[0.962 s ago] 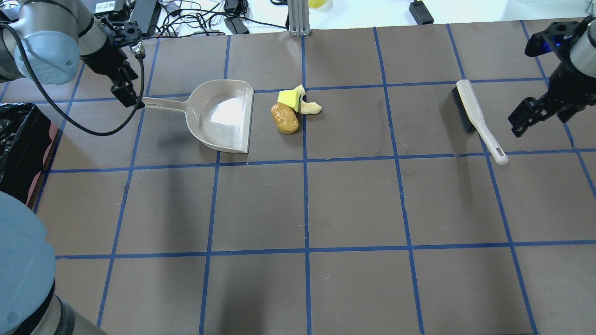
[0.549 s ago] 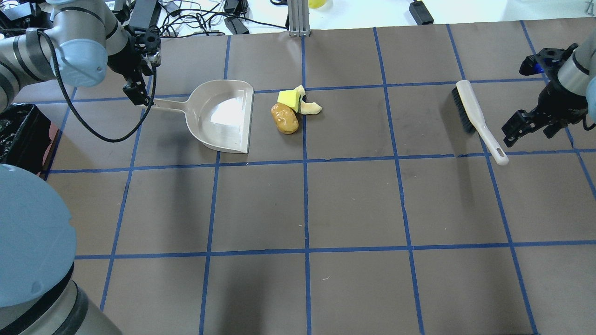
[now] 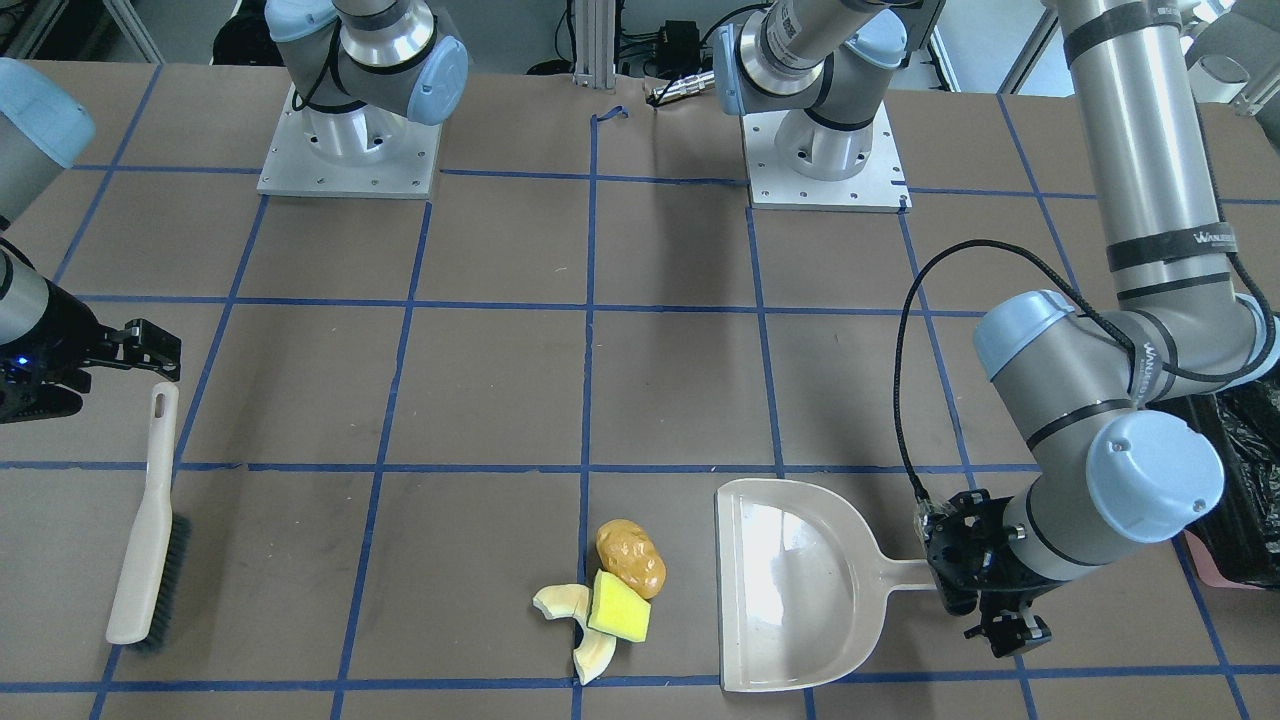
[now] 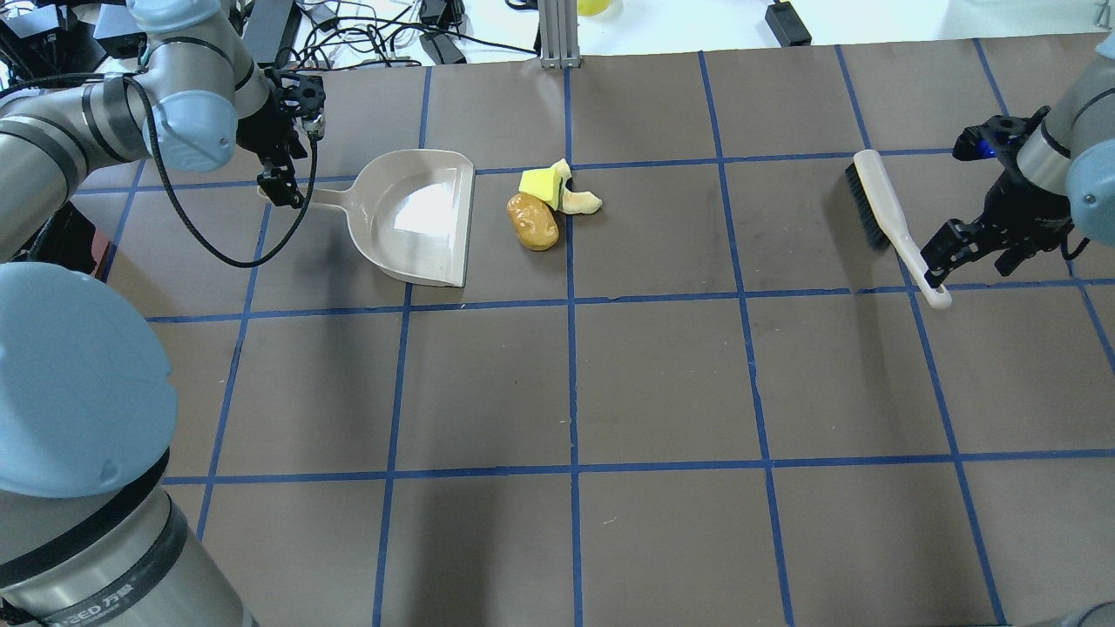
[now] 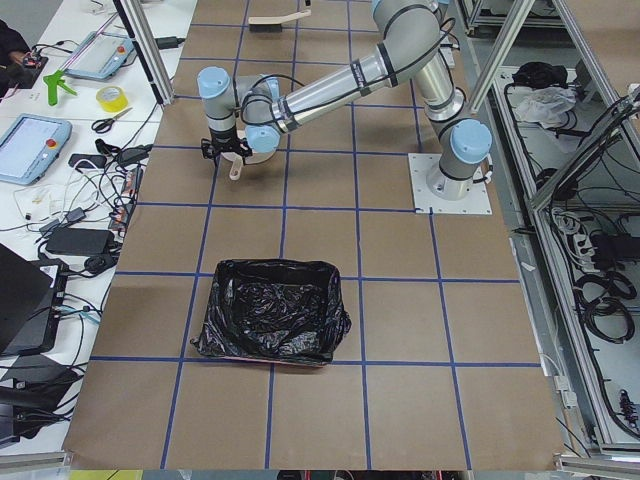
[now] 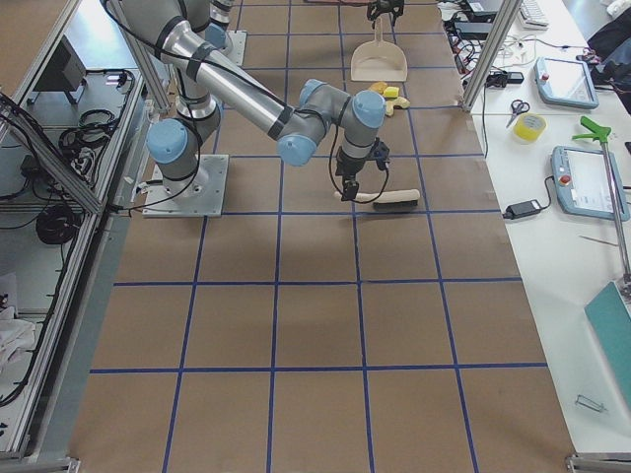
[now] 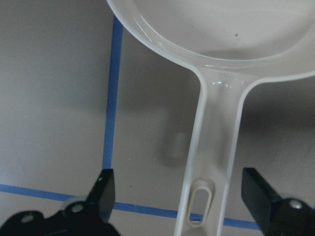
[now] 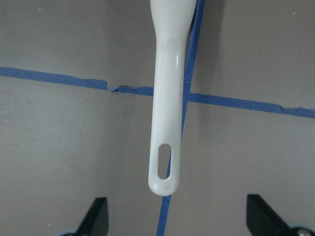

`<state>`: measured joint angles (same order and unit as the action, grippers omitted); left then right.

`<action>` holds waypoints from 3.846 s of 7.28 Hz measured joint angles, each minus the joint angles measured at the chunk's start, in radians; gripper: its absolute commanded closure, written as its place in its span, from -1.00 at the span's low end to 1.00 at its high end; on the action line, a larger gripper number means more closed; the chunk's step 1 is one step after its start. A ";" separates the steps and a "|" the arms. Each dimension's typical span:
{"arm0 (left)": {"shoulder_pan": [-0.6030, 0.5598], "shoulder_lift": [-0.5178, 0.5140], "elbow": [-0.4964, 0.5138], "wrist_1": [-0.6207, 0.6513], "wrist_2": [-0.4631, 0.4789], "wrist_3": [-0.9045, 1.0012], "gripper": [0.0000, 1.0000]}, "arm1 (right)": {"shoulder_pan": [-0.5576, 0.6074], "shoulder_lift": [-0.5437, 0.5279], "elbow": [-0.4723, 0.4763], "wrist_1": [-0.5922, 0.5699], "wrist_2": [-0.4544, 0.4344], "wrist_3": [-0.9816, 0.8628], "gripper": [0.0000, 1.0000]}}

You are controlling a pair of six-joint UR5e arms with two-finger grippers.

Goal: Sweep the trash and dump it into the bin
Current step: 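Grasp the white dustpan handle with the left gripper while the right grasps the brush, then lift the brush with the right gripper and carry it toward the sponge and potato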

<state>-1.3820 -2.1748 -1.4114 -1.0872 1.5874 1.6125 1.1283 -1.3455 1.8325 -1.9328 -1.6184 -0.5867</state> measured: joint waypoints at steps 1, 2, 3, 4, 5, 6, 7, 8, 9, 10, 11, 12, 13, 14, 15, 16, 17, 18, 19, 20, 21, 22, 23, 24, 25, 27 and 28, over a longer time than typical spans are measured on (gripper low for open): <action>-0.002 -0.004 -0.003 -0.010 0.002 -0.003 -0.27 | 0.001 0.024 -0.001 -0.016 0.000 -0.002 -1.00; -0.002 -0.005 -0.006 -0.017 0.002 -0.005 0.74 | 0.002 0.040 -0.001 -0.024 0.001 0.001 -1.00; -0.003 -0.004 -0.009 -0.020 0.002 -0.006 0.76 | 0.004 0.052 -0.002 -0.028 0.001 0.003 -0.99; -0.003 0.000 -0.015 -0.022 0.002 -0.008 0.76 | 0.005 0.068 -0.002 -0.036 0.002 0.005 -0.98; -0.003 0.002 -0.020 -0.022 0.002 -0.010 0.89 | 0.006 0.086 -0.003 -0.046 0.002 0.013 -0.90; -0.004 0.001 -0.023 -0.022 0.002 -0.011 0.96 | 0.009 0.102 -0.004 -0.058 0.002 0.030 -0.63; -0.004 0.002 -0.024 -0.022 0.002 -0.012 0.97 | 0.013 0.111 -0.005 -0.070 0.002 0.043 -0.51; -0.006 0.003 -0.023 -0.022 0.002 -0.014 0.97 | 0.015 0.115 -0.005 -0.076 0.002 0.049 -0.46; -0.014 0.006 -0.023 -0.022 0.004 -0.017 0.98 | 0.015 0.118 -0.006 -0.079 0.002 0.055 -0.34; -0.035 0.009 -0.021 -0.024 0.022 -0.024 0.98 | 0.016 0.121 -0.008 -0.080 0.002 0.062 -0.34; -0.062 0.009 -0.019 -0.025 0.059 -0.035 0.98 | 0.016 0.122 -0.010 -0.081 0.002 0.068 -0.30; -0.079 0.008 -0.018 -0.025 0.082 -0.043 0.98 | 0.016 0.122 -0.012 -0.081 0.003 0.077 -0.25; -0.087 0.007 -0.017 -0.025 0.093 -0.046 0.98 | 0.021 0.123 -0.013 -0.081 0.007 0.089 -0.23; -0.089 0.007 -0.017 -0.025 0.097 -0.047 0.98 | 0.031 0.123 -0.014 -0.081 0.013 0.103 0.01; -0.090 0.007 -0.016 -0.025 0.098 -0.046 0.98 | 0.039 0.123 -0.014 -0.081 0.015 0.116 0.43; -0.091 0.006 -0.016 -0.025 0.099 -0.046 0.98 | 0.044 0.124 -0.016 -0.082 0.016 0.123 0.99; -0.092 0.006 -0.016 -0.025 0.099 -0.045 0.98 | 0.045 0.125 -0.022 -0.080 0.013 0.122 1.00; -0.092 0.005 -0.016 -0.025 0.099 -0.045 0.98 | 0.045 0.127 -0.037 -0.076 0.007 0.117 1.00; -0.092 0.003 -0.016 -0.024 0.099 -0.045 0.98 | 0.045 0.128 -0.051 -0.071 0.003 0.115 1.00; -0.092 0.003 -0.016 -0.024 0.099 -0.045 0.98 | 0.046 0.125 -0.057 -0.067 0.001 0.118 1.00; -0.092 0.003 -0.017 -0.023 0.099 -0.045 0.98 | 0.052 0.118 -0.060 -0.057 0.003 0.135 1.00; -0.092 0.003 -0.016 -0.023 0.099 -0.045 0.98 | 0.075 0.109 -0.062 -0.044 0.009 0.172 1.00; -0.092 0.003 -0.017 -0.023 0.099 -0.045 0.98 | 0.118 0.102 -0.066 -0.032 0.013 0.226 1.00; -0.092 0.003 -0.018 -0.023 0.098 -0.045 0.98 | 0.172 0.095 -0.071 -0.008 0.023 0.287 1.00; -0.092 0.003 -0.018 -0.022 0.098 -0.045 0.98 | 0.237 0.087 -0.082 0.028 0.043 0.370 1.00; -0.092 0.003 -0.020 -0.022 0.098 -0.045 0.98 | 0.365 0.077 -0.100 0.073 0.096 0.552 1.00; -0.092 0.002 -0.019 -0.022 0.098 -0.045 0.98 | 0.424 0.077 -0.104 0.079 0.127 0.639 1.00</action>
<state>-1.4742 -2.1725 -1.4309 -1.1092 1.6858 1.5677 1.5524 -1.2687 1.7286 -1.8540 -1.4910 0.0520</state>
